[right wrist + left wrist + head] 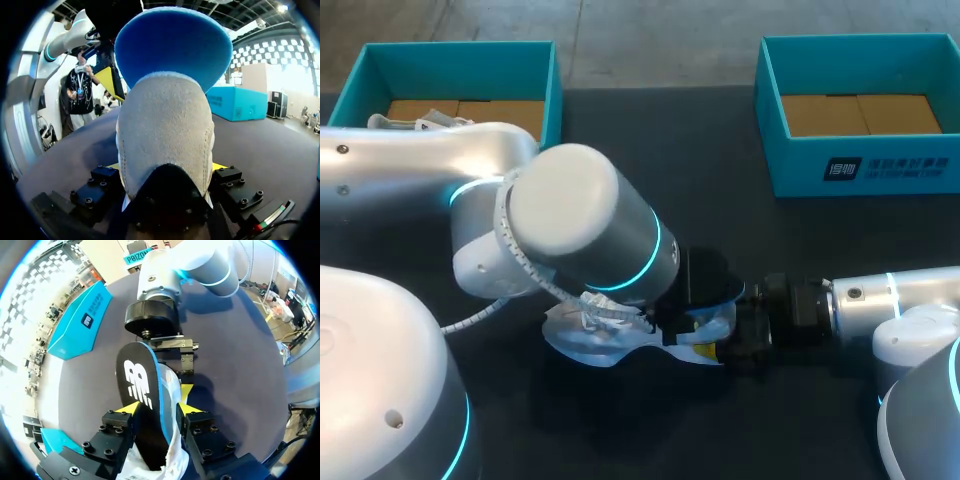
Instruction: Take the shoe out of the shoebox, open the shoe tongue, remove and reinsert the insole, then place the shoe into the shoebox
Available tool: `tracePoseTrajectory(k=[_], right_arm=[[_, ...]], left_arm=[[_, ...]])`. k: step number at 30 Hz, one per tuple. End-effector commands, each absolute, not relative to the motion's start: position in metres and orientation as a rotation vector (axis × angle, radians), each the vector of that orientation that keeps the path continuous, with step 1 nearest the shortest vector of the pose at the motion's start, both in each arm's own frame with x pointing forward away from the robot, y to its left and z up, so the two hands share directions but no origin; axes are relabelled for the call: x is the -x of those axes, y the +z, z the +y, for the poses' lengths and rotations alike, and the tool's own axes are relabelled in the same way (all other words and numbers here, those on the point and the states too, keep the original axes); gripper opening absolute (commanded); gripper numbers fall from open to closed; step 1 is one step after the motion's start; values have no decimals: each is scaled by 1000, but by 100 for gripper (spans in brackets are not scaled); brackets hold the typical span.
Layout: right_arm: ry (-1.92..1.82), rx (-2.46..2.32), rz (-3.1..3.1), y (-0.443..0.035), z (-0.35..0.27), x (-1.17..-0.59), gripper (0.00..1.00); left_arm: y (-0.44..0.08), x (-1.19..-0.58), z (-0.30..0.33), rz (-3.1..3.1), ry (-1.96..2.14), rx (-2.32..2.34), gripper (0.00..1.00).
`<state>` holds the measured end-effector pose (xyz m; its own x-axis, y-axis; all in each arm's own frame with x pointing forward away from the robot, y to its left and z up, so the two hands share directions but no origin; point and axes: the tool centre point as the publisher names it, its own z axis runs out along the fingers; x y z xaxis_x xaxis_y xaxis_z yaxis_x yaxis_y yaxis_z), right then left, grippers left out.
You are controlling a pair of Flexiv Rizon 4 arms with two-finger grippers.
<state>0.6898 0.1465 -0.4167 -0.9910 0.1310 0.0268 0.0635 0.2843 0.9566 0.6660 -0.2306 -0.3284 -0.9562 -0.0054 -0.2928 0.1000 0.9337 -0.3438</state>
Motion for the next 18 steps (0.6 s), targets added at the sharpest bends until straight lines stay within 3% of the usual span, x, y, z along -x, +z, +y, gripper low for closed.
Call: tracePoseTrajectory(k=[1,18], right_arm=[[1832,-190,2475,-417,147,-688,0],[1832,-190,2475,-417,147,-688,0]], left_arm=[[-332,-665,-232,2792,-520,-65,45],[-339,-671,-237,2708,-528,-24,45]])
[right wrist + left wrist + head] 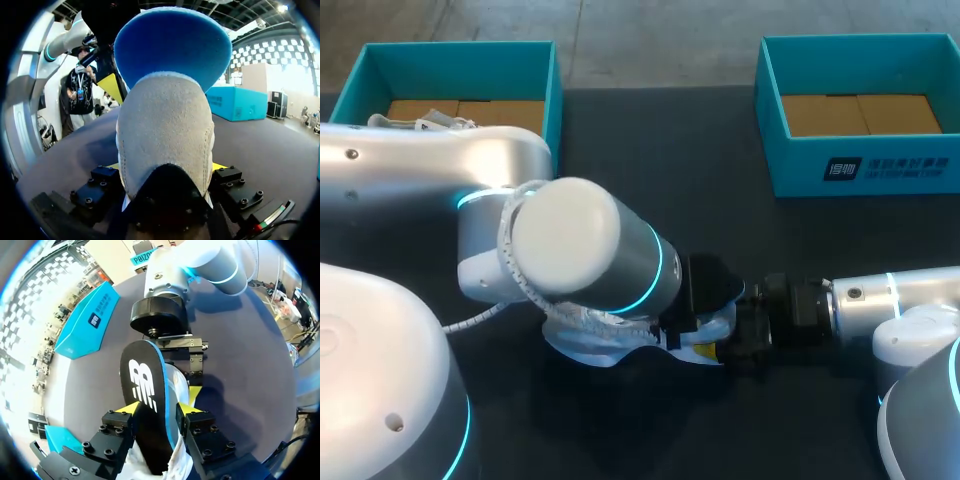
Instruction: Take the shoe out of the shoebox, open the shoe tongue, remove and reinsert the insole, then place the shoe into the shoebox
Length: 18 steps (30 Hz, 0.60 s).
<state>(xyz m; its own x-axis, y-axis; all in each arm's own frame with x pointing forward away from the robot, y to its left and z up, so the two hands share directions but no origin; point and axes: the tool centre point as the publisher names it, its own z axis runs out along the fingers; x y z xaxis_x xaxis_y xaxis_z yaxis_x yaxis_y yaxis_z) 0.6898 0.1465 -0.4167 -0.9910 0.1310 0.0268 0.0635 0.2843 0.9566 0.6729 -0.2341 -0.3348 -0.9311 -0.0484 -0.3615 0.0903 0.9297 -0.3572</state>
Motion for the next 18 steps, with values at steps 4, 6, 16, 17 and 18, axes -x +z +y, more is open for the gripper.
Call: tracePoseTrajectory(k=[4,6,16,17,18], right_arm=[[1832,-190,2475,-417,147,-688,0],[1832,-190,2475,-417,147,-688,0],[1832,-190,2475,-417,147,-688,0],[1832,-190,2475,-417,147,-688,0],[1832,-190,2475,-417,147,-688,0]], left_arm=[[-341,-672,-239,2681,-532,-17,45],[-341,-674,-240,2671,-532,-14,45],[-347,-684,-247,2614,-526,-1,44],[-347,-685,-247,2612,-527,1,43],[-347,-686,-247,2611,-528,2,43]])
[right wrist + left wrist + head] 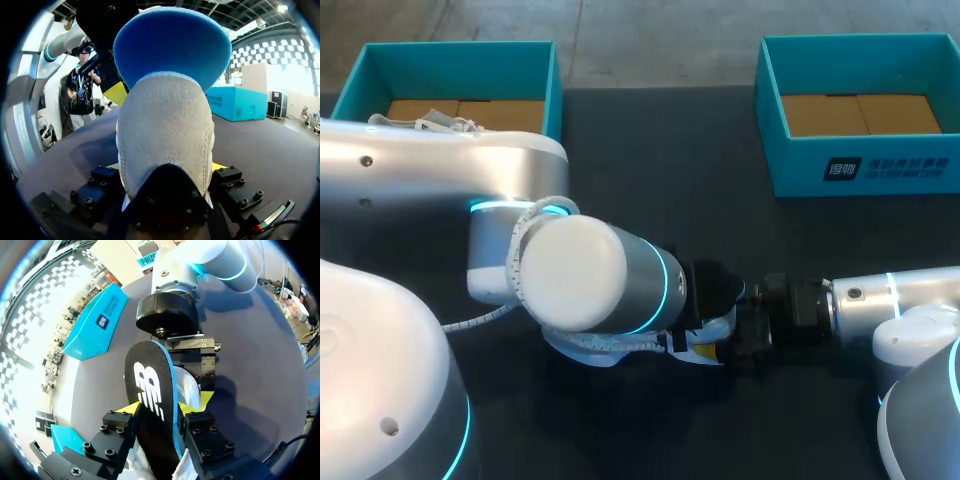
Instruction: Take the shoe out of the shoebox, open the shoe tongue, remove and reinsert the insole, then place the shoe into the shoebox
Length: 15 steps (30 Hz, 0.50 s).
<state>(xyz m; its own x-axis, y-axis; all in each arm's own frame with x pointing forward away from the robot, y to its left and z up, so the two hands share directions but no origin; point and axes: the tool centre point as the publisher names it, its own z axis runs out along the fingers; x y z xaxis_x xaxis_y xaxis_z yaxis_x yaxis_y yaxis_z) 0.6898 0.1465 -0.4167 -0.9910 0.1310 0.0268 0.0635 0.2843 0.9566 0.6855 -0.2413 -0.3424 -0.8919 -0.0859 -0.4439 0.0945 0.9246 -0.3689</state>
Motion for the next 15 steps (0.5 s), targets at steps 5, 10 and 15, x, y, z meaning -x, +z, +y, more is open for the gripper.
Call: tracePoseTrajectory(k=[5,10,15], right_arm=[[1832,-190,2475,-417,147,-688,0],[1832,-190,2475,-417,147,-688,0],[1832,-190,2475,-417,147,-688,0]], left_arm=[[-347,-693,-247,2596,-531,14,42],[-347,-700,-246,2600,-530,23,41],[-346,-702,-244,2608,-537,27,40]])
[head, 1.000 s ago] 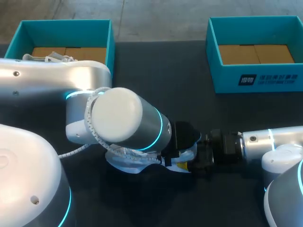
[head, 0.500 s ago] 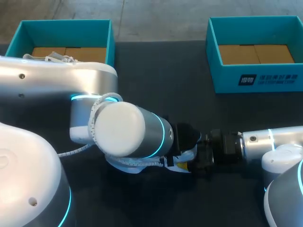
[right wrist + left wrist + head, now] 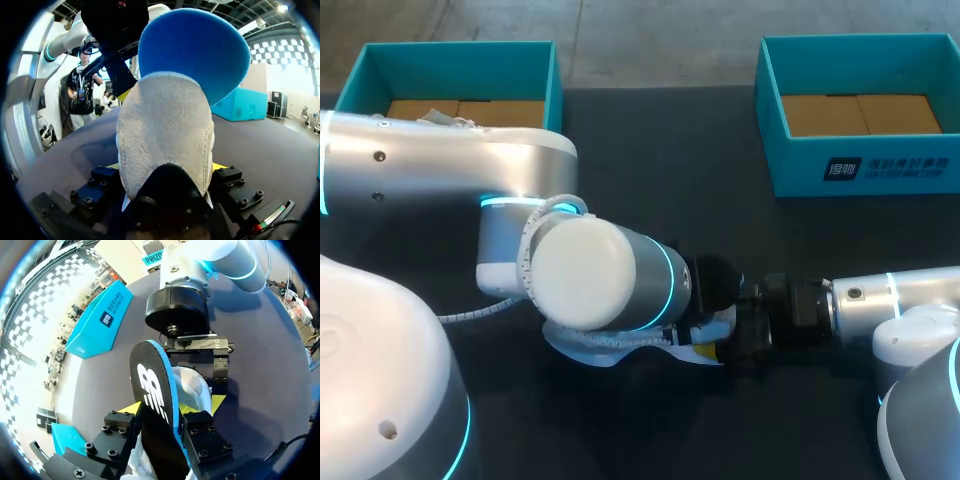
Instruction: Take the shoe out of the shoebox, open the shoe tongue, remove and reinsert the insole, then place the shoe into the shoebox
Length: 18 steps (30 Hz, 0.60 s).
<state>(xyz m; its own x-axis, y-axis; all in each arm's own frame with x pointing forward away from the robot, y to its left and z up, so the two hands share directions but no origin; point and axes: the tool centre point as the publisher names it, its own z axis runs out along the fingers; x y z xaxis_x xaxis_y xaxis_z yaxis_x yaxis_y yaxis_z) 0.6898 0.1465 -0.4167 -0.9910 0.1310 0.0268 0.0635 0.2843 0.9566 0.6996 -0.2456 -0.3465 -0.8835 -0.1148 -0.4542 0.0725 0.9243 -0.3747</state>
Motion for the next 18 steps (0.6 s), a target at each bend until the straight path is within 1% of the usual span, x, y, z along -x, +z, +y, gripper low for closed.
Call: tracePoseTrajectory(k=[1,11,18], right_arm=[[1832,-190,2475,-417,147,-688,0],[1832,-190,2475,-417,147,-688,0],[1832,-190,2475,-417,147,-688,0]], left_arm=[[-346,-702,-243,2608,-539,27,40],[-350,-693,-244,2537,-556,34,41],[-355,-688,-247,2512,-558,43,39]])
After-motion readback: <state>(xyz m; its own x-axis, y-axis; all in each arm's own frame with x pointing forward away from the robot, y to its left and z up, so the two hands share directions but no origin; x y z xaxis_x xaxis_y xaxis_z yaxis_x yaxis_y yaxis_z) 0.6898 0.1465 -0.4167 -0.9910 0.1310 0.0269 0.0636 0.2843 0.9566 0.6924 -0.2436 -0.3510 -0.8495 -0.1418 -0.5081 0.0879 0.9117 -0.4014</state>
